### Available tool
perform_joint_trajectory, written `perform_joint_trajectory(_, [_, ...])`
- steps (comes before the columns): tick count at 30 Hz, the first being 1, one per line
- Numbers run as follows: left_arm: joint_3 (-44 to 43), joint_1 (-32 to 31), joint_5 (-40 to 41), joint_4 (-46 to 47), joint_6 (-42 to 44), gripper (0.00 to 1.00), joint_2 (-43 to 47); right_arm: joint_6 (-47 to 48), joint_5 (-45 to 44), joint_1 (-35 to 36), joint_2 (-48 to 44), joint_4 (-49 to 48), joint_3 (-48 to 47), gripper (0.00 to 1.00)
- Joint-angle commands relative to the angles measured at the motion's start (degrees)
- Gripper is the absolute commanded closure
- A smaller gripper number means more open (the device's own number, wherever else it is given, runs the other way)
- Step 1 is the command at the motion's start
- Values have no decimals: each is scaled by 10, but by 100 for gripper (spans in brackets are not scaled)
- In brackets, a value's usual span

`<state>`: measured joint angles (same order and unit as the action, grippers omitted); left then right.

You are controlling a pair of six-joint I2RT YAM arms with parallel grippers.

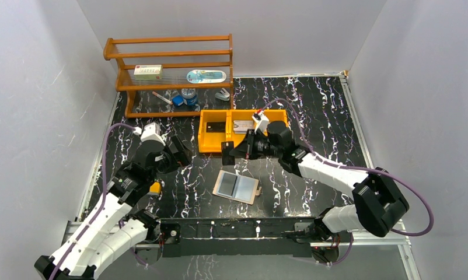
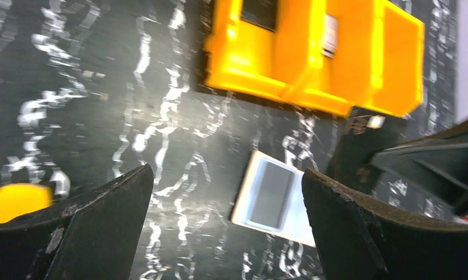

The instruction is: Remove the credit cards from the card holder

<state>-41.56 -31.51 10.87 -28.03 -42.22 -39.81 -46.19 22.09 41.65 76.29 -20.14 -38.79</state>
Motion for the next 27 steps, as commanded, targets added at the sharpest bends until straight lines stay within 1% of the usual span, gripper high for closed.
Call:
perform_joint_trajectory(1, [-33, 1, 162, -102, 59, 2, 24, 133, -104, 2, 20, 134, -108, 100])
perform_joint_trajectory(4, [-12, 1, 188, -95, 73, 2, 36, 188, -149, 10, 54, 171, -168, 100])
perform_joint_trajectory(6, [12, 1, 189, -84, 68, 2, 46, 234, -193, 23, 79, 195, -211, 100])
perform_joint_trajectory(8, [10, 1, 177, -77, 66, 2, 50, 281, -237, 37, 104, 210, -247, 100])
perform_joint_trajectory(12, [15, 2, 199, -64, 74, 2, 54, 370, -305, 58, 141, 198, -295, 100])
perform_joint_trajectory(18, [13, 1, 190, -58, 84, 2, 35, 531, -304, 82, 204, 164, -348, 100])
perform_joint_trajectory(23, [11, 2, 190, -58, 87, 2, 30, 633, -290, 89, 225, 101, -334, 100])
perform_joint_trajectory(27, [13, 1, 192, -58, 87, 2, 35, 711, -289, 95, 255, 89, -340, 100])
